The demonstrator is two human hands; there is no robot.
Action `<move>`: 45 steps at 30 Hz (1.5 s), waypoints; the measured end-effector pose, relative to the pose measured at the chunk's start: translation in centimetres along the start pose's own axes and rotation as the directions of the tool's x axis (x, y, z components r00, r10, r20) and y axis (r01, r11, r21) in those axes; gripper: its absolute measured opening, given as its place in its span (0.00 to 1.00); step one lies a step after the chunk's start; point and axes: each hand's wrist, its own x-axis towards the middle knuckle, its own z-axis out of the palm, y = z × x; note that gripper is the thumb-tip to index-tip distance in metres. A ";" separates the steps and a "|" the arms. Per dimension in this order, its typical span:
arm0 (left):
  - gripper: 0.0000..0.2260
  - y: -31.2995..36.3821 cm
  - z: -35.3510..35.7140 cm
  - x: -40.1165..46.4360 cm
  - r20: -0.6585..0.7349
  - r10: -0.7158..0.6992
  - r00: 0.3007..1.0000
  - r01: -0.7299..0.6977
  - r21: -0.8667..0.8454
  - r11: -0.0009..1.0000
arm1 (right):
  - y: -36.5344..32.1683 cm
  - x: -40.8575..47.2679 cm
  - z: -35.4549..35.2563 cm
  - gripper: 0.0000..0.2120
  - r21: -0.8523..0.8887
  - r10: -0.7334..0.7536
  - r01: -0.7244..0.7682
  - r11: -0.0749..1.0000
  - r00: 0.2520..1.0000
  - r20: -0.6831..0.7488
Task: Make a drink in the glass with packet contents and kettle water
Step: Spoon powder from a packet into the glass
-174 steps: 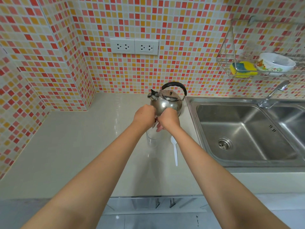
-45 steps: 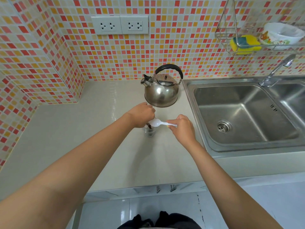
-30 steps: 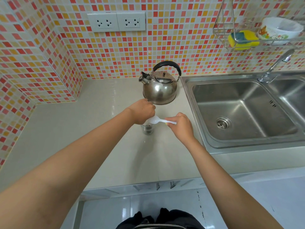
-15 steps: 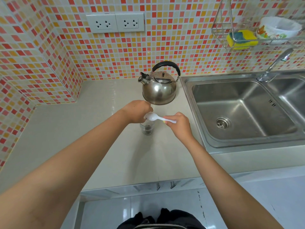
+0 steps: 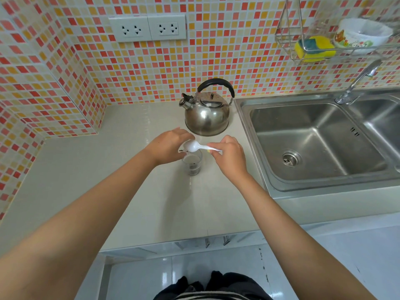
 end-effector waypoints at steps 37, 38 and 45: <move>0.11 3.4 -0.4 2.3 0.336 0.156 0.929 -0.352 0.669 0.655 | 1.7 -0.4 -0.6 0.11 -0.362 -0.084 0.150 0.920 0.978 0.191; 0.11 3.2 -0.3 2.2 0.323 0.150 0.934 -0.337 0.666 0.665 | 1.8 -0.4 -0.6 0.11 -0.362 -0.085 0.150 0.920 0.978 0.190; 0.11 2.1 -0.3 1.6 0.169 -0.003 0.986 -0.092 0.552 0.828 | 1.9 -0.9 -1.2 0.09 -0.367 -0.009 0.076 0.927 0.984 0.181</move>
